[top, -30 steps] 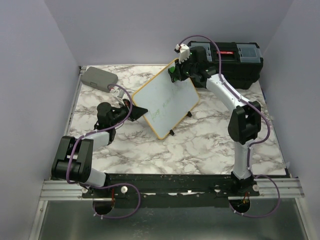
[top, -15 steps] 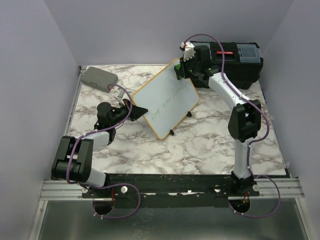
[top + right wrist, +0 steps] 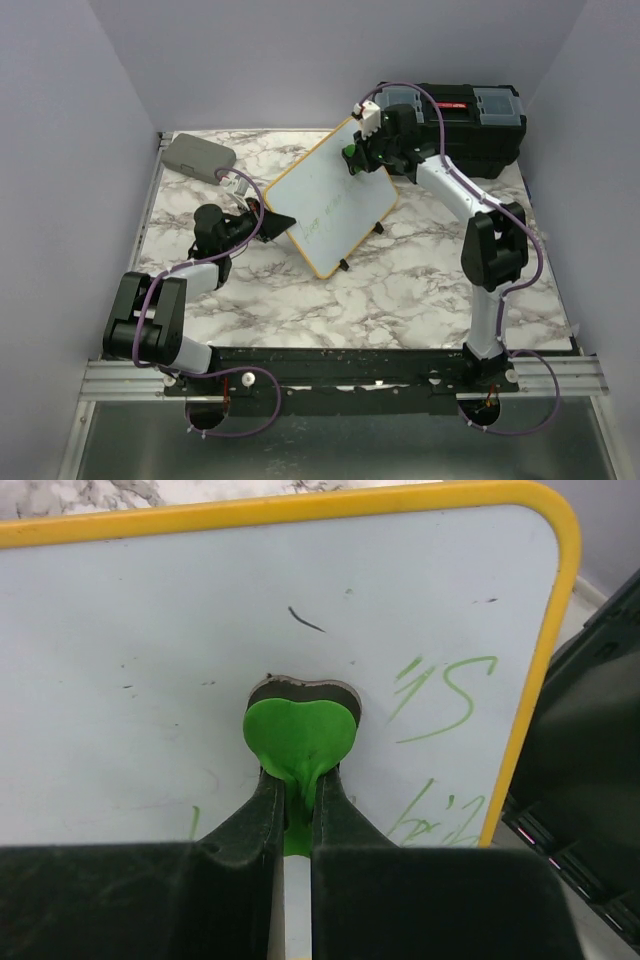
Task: Erase the whiteboard
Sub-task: Erase the whiteboard at the whiteboard stand.
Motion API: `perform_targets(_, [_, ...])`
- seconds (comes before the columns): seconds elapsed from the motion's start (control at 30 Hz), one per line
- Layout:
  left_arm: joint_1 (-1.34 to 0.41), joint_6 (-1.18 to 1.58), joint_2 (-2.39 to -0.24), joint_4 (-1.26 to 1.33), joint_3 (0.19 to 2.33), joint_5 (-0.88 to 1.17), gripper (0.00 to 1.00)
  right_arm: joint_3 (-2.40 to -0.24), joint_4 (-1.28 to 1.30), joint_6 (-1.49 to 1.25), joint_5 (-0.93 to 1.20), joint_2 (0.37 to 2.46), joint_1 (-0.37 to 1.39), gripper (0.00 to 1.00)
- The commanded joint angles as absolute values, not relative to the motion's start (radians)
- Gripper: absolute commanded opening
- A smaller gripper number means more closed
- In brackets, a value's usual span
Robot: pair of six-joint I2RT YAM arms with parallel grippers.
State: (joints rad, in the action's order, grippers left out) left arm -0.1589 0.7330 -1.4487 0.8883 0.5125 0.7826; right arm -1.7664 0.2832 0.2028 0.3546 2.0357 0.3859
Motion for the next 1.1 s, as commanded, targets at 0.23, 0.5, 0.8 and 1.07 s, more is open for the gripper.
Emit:
perform_targets(0.23, [-0.186, 0.658, -1.457, 0.896, 0.527, 0.923, 0.0, -1.868, 0.311, 0.15, 0.308, 2.079, 0.448, 0.01])
perform_targets(0.5, [-0.186, 0.655, -1.454, 0.897, 0.522, 0.924, 0.0, -2.015, 0.34, 0.112, 0.208, 2.151, 0.425, 0.01])
perform_targets(0.8, [-0.186, 0.66, -1.462, 0.906, 0.522, 0.923, 0.0, -1.9, 0.339, 0.148, 0.191, 2.145, 0.362, 0.01])
perform_targets(1.07, [-0.186, 0.663, -1.463, 0.908, 0.526, 0.922, 0.0, -1.717, 0.307, 0.209, 0.357, 2.078, 0.36, 0.01])
